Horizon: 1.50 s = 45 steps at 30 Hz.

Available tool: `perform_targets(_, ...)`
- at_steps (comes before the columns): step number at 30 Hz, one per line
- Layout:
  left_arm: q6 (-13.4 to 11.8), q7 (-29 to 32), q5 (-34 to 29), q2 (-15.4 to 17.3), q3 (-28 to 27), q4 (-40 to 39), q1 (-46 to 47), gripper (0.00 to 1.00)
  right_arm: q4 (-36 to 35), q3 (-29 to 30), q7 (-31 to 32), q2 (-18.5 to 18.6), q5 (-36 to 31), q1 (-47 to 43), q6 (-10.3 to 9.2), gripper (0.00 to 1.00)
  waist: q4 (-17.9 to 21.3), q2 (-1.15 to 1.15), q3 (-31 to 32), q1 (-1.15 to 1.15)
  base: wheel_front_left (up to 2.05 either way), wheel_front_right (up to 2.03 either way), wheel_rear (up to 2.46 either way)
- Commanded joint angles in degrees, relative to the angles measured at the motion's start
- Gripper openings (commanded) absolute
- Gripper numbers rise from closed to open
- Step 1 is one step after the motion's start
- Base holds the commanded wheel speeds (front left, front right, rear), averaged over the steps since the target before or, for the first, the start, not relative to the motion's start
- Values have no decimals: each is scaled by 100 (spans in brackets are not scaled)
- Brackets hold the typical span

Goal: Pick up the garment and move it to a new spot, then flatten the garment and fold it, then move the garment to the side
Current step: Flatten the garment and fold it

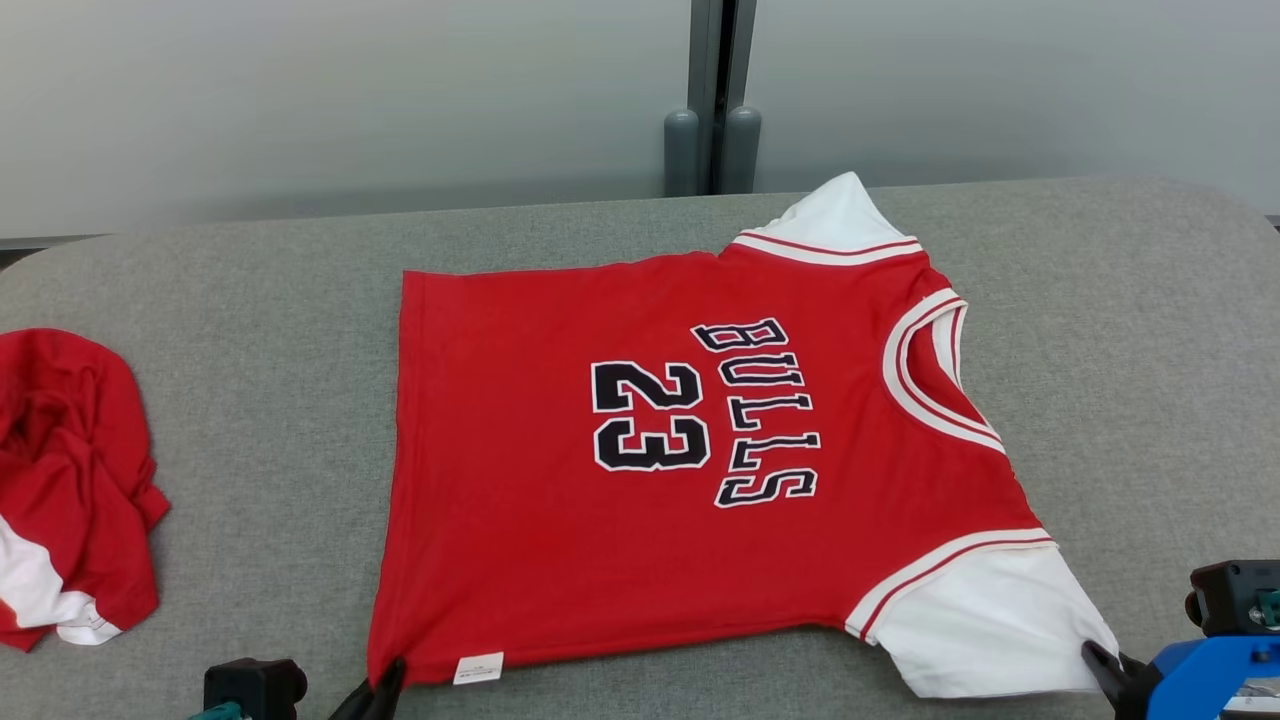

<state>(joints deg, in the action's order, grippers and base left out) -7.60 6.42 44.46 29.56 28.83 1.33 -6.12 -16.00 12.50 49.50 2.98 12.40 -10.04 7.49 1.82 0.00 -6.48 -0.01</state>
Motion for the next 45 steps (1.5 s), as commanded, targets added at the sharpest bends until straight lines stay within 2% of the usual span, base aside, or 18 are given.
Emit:
perform_targets(1,-5,62,-39,99,12,-57,29,0,-57,30,39,-3,-21,-45,1,0,-14,0,-14,1,0,0,0)
perform_targets(6,278,446,-173,343,197,-193,447,0,-107,-72,118,-7,-41,215,1,0,-39,0,-84,1,0,0,0)
perform_targets(13,741,1007,-75,420,343,-180,1208,0,-144,-463,317,339,-33,944,1,0,40,0,-204,1,0,0,0)
perform_targets(18,1014,1406,468,264,200,42,1745,0,146,-697,455,577,171,1614,1,0,76,0,-314,1,0,0,0)
perform_targets(20,1093,1466,874,89,35,166,1940,0,340,-754,486,669,249,1910,1,0,84,0,-367,1,0,0,0)
perform_targets(23,1210,1629,1222,86,-139,532,2258,0,633,-934,511,739,291,2325,2,0,114,0,-465,1,0,0,0)
perform_targets(26,1276,1743,1405,-3,-204,875,2576,0,980,-1042,434,752,317,2669,1,0,128,0,-556,1,0,0,0)
perform_targets(35,1376,1602,1382,-126,-199,1757,3082,0,1906,-1138,-188,713,246,3418,1,0,92,0,-751,1,0,0,0)
perform_targets(45,1486,1140,1440,-269,-79,1900,2967,0,2008,-1167,-458,760,527,3527,1,0,-11,0,-747,1,0,0,0)
